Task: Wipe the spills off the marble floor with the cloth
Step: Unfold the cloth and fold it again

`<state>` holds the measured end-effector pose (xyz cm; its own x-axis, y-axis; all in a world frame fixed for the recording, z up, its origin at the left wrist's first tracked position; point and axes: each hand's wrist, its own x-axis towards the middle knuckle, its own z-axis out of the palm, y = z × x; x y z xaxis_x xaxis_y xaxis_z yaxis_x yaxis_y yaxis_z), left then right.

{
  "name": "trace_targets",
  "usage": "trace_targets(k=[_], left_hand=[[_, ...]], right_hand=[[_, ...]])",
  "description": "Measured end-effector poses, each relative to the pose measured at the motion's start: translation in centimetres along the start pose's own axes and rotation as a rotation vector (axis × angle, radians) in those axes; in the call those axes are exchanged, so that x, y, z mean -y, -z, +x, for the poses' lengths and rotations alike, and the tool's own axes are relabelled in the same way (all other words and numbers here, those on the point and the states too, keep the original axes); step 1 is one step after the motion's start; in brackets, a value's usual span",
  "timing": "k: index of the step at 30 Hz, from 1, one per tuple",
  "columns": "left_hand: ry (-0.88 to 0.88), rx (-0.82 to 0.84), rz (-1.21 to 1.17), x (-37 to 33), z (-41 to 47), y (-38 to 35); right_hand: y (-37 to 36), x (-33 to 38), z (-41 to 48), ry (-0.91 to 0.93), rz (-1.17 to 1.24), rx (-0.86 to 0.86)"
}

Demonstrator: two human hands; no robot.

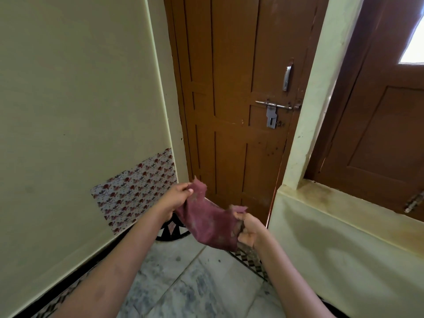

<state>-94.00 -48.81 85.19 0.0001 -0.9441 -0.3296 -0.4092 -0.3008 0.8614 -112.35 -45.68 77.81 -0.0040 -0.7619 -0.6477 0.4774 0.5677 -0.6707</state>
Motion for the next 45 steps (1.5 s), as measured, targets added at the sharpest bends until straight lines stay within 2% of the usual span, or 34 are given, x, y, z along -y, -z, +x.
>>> trace_targets(k=[6,9,12,22,26,29,31,32,34,36,38,40,45], left_hand=[[-0.067,0.076,-0.079,2.2,-0.8,-4.9],[-0.082,0.081,-0.135,3.3,-1.3,-6.3],[-0.052,0.141,-0.237,4.3,-1.3,-6.4],[0.051,0.283,-0.600,6.3,-0.5,-5.8],[0.110,0.275,-0.689,7.0,-0.6,-5.7],[0.134,0.263,-0.712,7.4,-0.5,-5.5],[0.168,0.222,-0.677,7.6,-0.1,-5.2],[0.187,0.205,-0.665,7.7,0.0,-5.0],[0.238,0.184,-0.697,7.8,0.5,-4.7],[0.253,0.187,-0.753,7.9,1.1,-4.3],[0.249,0.189,-0.776,7.8,1.5,-4.0],[0.241,0.188,-0.737,7.7,1.7,-3.8],[0.236,0.133,-0.594,8.0,1.6,-3.1]], right_hand=[[-3.3,0.8,-1.2,-0.026,-0.043,-0.029],[-3.5,1.3,-2.3,-0.054,0.096,0.134],[-3.0,1.8,-3.0,-0.044,0.115,0.242],[-3.7,2.4,-2.9,0.038,0.102,0.302],[-3.4,2.4,-2.7,0.113,0.162,0.333],[-2.6,1.8,-1.9,0.278,0.165,0.247],[-1.7,1.0,-1.0,0.376,0.070,0.096],[-1.3,0.4,-0.4,0.374,-0.012,0.009],[-0.4,-1.0,0.5,0.233,-0.170,-0.092],[0.2,-2.4,0.7,0.000,-0.187,-0.008],[0.4,-3.4,0.2,-0.140,-0.080,0.148],[0.0,-3.7,-0.4,-0.118,-0.023,0.214],[-0.3,-3.3,0.0,0.149,-0.091,0.003]])
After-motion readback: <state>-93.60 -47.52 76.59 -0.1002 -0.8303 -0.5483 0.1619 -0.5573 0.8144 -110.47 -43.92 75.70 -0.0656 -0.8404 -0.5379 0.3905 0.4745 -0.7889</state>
